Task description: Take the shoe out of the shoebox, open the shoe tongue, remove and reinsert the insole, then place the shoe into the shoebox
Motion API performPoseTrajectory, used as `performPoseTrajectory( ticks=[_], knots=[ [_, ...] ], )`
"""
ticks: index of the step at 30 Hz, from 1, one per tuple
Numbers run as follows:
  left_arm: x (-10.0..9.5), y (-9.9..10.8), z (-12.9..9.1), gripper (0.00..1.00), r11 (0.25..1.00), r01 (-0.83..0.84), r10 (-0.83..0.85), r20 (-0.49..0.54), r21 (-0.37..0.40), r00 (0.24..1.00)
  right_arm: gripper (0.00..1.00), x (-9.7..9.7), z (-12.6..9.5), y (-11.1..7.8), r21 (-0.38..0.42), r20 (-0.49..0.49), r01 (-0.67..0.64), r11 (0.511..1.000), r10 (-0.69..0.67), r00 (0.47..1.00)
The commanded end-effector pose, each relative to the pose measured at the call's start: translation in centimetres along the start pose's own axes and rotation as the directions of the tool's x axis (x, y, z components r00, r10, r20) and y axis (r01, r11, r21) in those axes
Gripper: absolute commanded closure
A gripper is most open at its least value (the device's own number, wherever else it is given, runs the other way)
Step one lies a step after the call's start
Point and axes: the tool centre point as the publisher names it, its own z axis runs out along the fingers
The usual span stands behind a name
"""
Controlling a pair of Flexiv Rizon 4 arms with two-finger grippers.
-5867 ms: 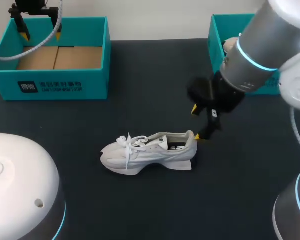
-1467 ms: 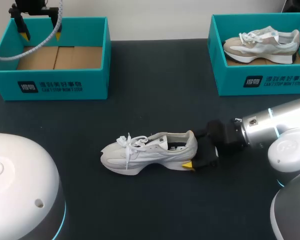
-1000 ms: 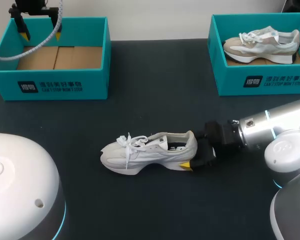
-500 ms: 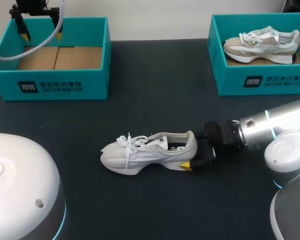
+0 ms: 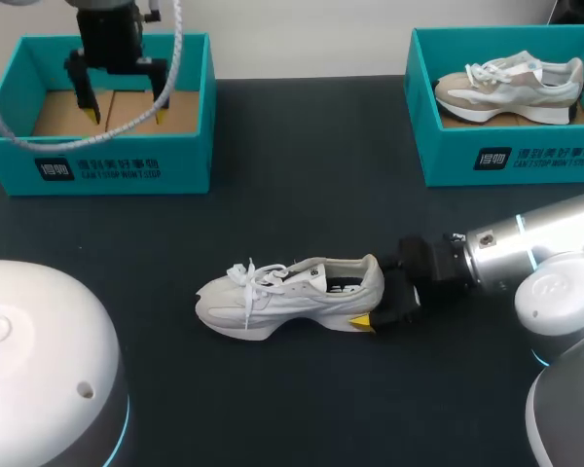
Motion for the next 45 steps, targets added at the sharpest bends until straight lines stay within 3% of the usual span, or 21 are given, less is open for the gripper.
performPoseTrajectory(
  ticks=[1,10,15,30,39,45],
  knots=[
    [0.2,4.0,-0.1,0.00,0.996,0.011,-0.011,-0.007,0.093,1.000,1.00,0.0,0.5,-0.5,0.002,0.001,-0.002,1.000,0.002,1.000],
    [2.4,7.5,0.1,0.00,0.994,0.080,-0.075,-0.063,0.079,0.995,1.00,0.0,0.5,-0.5,0.002,0.001,-0.002,1.000,0.002,1.000],
    [3.9,8.9,0.5,0.00,0.995,0.076,-0.073,-0.041,0.067,0.996,1.00,0.0,0.5,-0.5,0.002,0.001,-0.002,1.000,0.002,1.000],
    [3.9,8.9,0.5,0.00,0.995,0.076,-0.073,-0.041,0.067,0.996,1.00,0.0,0.5,-0.5,0.002,0.001,-0.002,1.000,0.002,1.000],
    [10.6,14.9,1.9,0.00,1.000,-0.022,0.022,-0.012,0.006,1.000,1.00,0.0,0.5,-0.5,0.002,0.001,-0.002,1.000,0.002,1.000],
    [13.9,16.9,2.8,0.00,0.998,-0.039,0.038,-0.020,-0.044,0.999,1.00,0.0,0.5,-0.5,0.002,0.001,-0.002,1.000,0.002,1.000]
  ],
)
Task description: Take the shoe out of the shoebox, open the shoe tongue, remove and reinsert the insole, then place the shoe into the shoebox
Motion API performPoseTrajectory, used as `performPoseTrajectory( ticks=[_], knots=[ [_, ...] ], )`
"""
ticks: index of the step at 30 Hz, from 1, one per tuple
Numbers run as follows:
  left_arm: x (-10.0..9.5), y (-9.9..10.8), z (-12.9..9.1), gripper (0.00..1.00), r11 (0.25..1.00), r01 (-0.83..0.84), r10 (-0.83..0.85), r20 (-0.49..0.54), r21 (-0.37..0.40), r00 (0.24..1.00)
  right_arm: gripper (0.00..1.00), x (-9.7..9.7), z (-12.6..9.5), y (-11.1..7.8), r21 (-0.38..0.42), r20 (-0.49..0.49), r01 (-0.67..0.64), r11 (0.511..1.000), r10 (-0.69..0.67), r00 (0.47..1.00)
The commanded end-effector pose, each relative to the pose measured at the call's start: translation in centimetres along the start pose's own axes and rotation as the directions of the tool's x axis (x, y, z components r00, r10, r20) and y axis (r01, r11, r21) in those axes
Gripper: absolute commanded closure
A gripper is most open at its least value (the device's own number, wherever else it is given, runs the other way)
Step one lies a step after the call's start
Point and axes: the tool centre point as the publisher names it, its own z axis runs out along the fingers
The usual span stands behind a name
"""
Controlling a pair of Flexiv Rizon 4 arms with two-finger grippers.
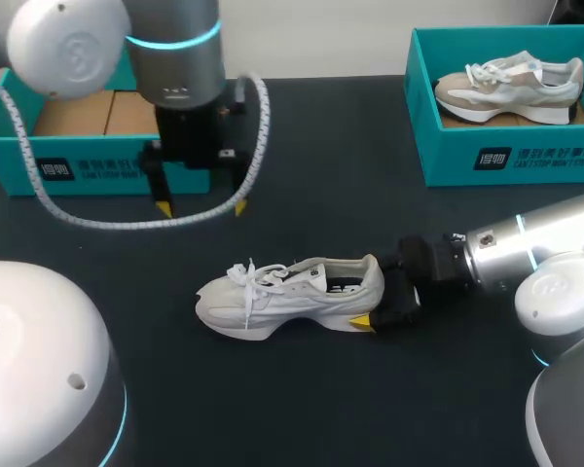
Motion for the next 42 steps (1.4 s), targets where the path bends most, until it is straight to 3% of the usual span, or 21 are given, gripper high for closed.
performPoseTrajectory(
  ticks=[1,12,25,32,42],
  knots=[
    [2.9,0.4,1.0,0.00,1.000,0.000,0.000,0.020,-0.019,1.000,1.00,0.1,0.5,-0.5,0.002,0.001,-0.001,1.000,0.001,1.000],
    [8.5,2.3,3.6,0.00,0.999,-0.030,0.032,0.053,-0.027,0.998,1.00,0.1,0.5,-0.5,0.002,0.001,-0.001,1.000,0.001,1.000],
    [14.0,1.7,6.8,0.00,0.999,-0.041,0.042,0.111,-0.009,0.993,1.00,0.1,0.5,-0.5,0.002,0.001,-0.001,1.000,0.001,1.000],
    [15.3,1.9,8.7,0.00,0.999,-0.051,0.052,0.153,-0.009,0.987,1.00,0.1,0.5,-0.5,0.002,0.001,-0.001,1.000,0.001,1.000],
    [15.1,1.9,10.9,0.00,0.999,-0.041,0.047,0.210,-0.031,0.976,1.00,0.1,0.5,-0.5,0.002,0.001,-0.001,1.000,0.001,1.000]
  ],
)
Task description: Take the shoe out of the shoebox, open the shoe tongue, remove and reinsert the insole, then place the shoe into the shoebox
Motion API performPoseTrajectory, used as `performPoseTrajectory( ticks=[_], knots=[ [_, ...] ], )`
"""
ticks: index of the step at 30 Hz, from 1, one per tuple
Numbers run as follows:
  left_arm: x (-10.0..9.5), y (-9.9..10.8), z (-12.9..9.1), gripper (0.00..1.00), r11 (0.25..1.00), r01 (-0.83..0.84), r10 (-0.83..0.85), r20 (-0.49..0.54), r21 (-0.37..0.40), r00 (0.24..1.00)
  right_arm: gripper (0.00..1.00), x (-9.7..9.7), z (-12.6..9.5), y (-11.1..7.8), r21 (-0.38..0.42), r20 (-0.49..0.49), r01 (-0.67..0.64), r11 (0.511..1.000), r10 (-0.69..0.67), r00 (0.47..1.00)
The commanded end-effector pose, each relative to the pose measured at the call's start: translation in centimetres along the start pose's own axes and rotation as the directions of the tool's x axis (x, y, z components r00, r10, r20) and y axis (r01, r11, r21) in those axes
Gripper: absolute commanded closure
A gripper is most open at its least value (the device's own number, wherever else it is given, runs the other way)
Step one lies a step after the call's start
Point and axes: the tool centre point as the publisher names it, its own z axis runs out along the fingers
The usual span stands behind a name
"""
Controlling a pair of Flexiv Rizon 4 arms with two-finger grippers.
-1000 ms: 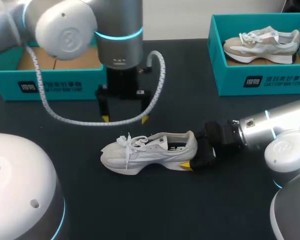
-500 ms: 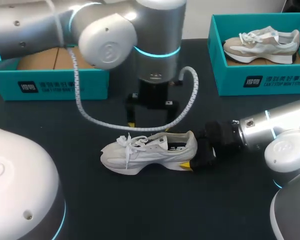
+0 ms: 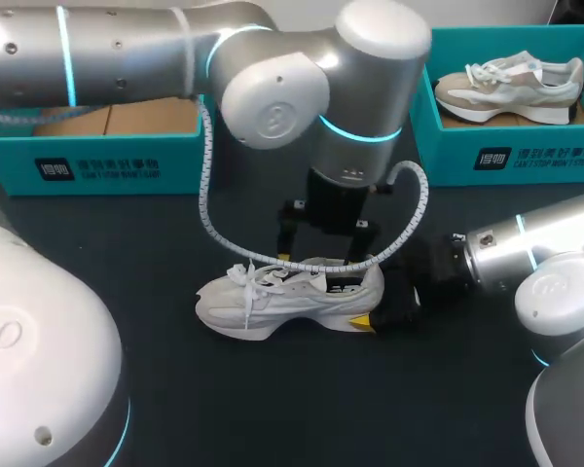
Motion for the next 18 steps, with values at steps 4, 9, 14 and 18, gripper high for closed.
performPoseTrajectory(
  ticks=[4,9,14,18],
  knots=[
    [0.0,0.0,1.2,0.00,1.000,0.016,-0.015,0.044,-0.023,0.999,1.00,0.0,0.5,-0.5,0.002,0.001,-0.002,1.000,0.002,1.000],
    [-1.0,0.2,1.8,0.00,0.999,0.035,-0.033,0.064,-0.030,0.997,1.00,0.0,0.5,-0.5,0.002,0.001,-0.002,1.000,0.002,1.000],
    [-1.6,0.4,2.5,0.00,0.999,0.036,-0.034,0.092,-0.020,0.995,1.00,0.0,0.5,-0.5,0.002,0.001,-0.002,1.000,0.002,1.000],
    [-2.4,0.6,3.0,0.00,0.999,0.039,-0.040,0.119,0.005,0.992,1.00,0.0,0.5,-0.5,0.002,0.001,-0.002,1.000,0.002,1.000]
  ],
)
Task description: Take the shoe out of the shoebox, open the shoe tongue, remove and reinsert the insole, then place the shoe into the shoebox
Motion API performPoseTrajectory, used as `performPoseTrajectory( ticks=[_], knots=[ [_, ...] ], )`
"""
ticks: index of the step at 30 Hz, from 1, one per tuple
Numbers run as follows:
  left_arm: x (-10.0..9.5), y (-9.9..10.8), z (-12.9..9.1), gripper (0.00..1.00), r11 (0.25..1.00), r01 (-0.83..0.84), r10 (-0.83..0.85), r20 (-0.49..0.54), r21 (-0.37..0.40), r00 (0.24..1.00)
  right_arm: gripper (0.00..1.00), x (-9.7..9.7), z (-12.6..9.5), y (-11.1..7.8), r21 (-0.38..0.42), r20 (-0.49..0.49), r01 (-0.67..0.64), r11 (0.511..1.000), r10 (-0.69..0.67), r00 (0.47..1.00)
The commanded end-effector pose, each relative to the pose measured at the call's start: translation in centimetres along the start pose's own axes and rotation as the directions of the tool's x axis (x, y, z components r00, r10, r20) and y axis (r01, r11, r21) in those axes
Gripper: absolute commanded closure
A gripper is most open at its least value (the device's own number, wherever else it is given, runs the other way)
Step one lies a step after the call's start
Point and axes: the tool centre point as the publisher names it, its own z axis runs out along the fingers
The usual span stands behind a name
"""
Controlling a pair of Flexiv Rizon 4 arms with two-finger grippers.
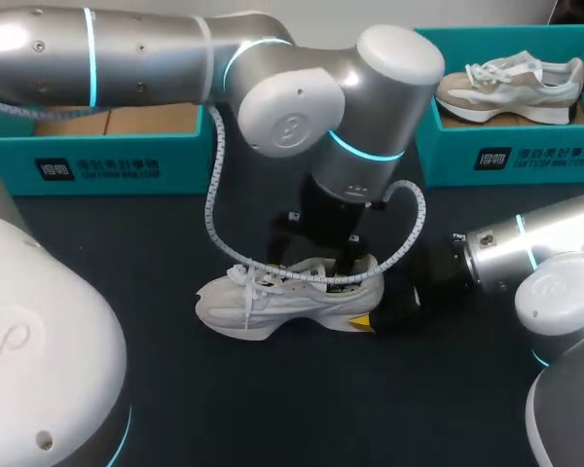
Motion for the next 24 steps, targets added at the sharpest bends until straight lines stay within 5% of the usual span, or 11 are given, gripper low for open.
performPoseTrajectory(
  ticks=[1,8,12,15,21,23,24],
  knots=[
    [-0.5,0.6,0.4,0.00,1.000,0.001,-0.001,0.009,0.014,1.000,1.00,0.0,0.5,-0.5,0.002,0.001,-0.002,1.000,0.002,1.000],
    [-1.9,1.0,-0.4,0.02,0.999,0.022,-0.022,-0.013,0.029,1.000,1.00,0.0,0.5,-0.5,0.002,0.001,-0.002,1.000,0.002,1.000],
    [-2.7,1.3,-1.2,0.23,0.999,0.024,-0.023,-0.027,0.041,0.999,1.00,0.0,0.5,-0.5,0.002,0.001,-0.002,1.000,0.002,1.000],
    [-3.1,1.4,-1.8,0.51,0.999,0.027,-0.025,-0.038,0.046,0.999,1.00,0.0,0.5,-0.5,0.002,0.001,-0.002,1.000,0.002,1.000],
    [-3.8,1.8,-2.5,0.74,0.998,0.020,-0.017,-0.067,0.055,0.998,1.00,0.0,0.5,-0.5,0.002,0.001,-0.002,1.000,0.002,1.000],
    [-4.1,2.0,-2.7,1.00,0.998,0.021,-0.017,-0.079,0.053,0.997,1.00,0.0,0.5,-0.5,0.002,0.001,-0.002,1.000,0.002,1.000],
    [-4.3,2.1,-2.8,1.00,0.998,0.020,-0.016,-0.084,0.054,0.996,1.00,0.0,0.5,-0.5,0.002,0.001,-0.002,1.000,0.002,1.000]
  ],
)
